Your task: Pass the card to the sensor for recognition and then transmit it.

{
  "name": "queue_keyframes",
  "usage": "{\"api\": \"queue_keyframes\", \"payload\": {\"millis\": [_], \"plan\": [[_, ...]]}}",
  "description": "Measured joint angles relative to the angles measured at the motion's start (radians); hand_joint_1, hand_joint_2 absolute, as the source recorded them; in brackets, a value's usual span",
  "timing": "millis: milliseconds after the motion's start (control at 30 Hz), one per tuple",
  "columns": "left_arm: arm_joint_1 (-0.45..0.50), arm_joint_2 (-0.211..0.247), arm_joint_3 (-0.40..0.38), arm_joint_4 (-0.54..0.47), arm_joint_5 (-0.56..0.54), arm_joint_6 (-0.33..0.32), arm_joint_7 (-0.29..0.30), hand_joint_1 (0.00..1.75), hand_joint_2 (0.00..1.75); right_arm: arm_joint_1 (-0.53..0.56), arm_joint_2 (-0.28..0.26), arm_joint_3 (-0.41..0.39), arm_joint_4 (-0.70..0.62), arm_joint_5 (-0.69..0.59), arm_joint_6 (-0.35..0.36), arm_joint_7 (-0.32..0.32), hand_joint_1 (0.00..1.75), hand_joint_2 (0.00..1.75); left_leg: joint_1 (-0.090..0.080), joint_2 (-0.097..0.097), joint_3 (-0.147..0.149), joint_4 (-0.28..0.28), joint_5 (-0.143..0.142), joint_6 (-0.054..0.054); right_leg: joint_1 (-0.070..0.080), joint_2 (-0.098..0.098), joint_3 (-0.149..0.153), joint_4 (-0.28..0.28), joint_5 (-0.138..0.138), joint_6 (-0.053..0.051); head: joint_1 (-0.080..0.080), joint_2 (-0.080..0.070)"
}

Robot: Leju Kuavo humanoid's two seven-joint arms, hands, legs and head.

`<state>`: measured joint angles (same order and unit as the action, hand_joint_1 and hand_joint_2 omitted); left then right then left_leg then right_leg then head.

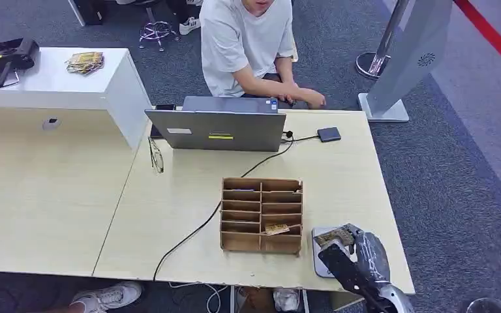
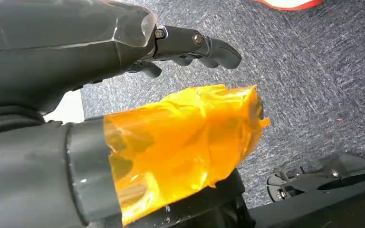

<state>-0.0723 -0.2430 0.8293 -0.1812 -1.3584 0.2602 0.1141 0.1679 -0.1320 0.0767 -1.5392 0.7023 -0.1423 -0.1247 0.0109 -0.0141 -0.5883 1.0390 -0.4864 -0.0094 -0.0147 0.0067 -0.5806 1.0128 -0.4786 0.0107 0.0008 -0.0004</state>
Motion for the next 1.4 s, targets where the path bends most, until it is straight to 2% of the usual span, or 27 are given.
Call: {"api": "queue_keyframes", "payload": {"millis": [567, 967, 1400], "plan": [[0.0, 0.0, 0.001, 0.0, -0.006, 0.002, 0.0, 0.0, 0.0, -0.029, -0.045, 0.022, 0.078, -0.01, 0.06, 0.065, 1.75, 1.75, 0.0, 0.0, 0.0, 0.0, 0.0, 0.0, 0.0, 0.0, 0.0, 0.0, 0.0, 0.0, 0.0, 0.0], [0.0, 0.0, 0.001, 0.0, -0.01, 0.002, 0.0, 0.0, 0.0, -0.044, -0.05, 0.048, 0.103, 0.084, 0.006, 0.123, 1.75, 1.75, 0.0, 0.0, 0.0, 0.0, 0.0, 0.0, 0.0, 0.0, 0.0, 0.0, 0.0, 0.0, 0.0, 0.0], [0.0, 0.0, 0.001, 0.0, -0.012, 0.002, 0.0, 0.0, 0.0, -0.043, -0.05, 0.053, 0.104, 0.148, -0.035, 0.135, 1.75, 1.75, 0.0, 0.0, 0.001, 0.0, 0.0, 0.0, 0.0, 0.0, 0.001, 0.0, 0.0, 0.0, 0.0, 0.0]]}}
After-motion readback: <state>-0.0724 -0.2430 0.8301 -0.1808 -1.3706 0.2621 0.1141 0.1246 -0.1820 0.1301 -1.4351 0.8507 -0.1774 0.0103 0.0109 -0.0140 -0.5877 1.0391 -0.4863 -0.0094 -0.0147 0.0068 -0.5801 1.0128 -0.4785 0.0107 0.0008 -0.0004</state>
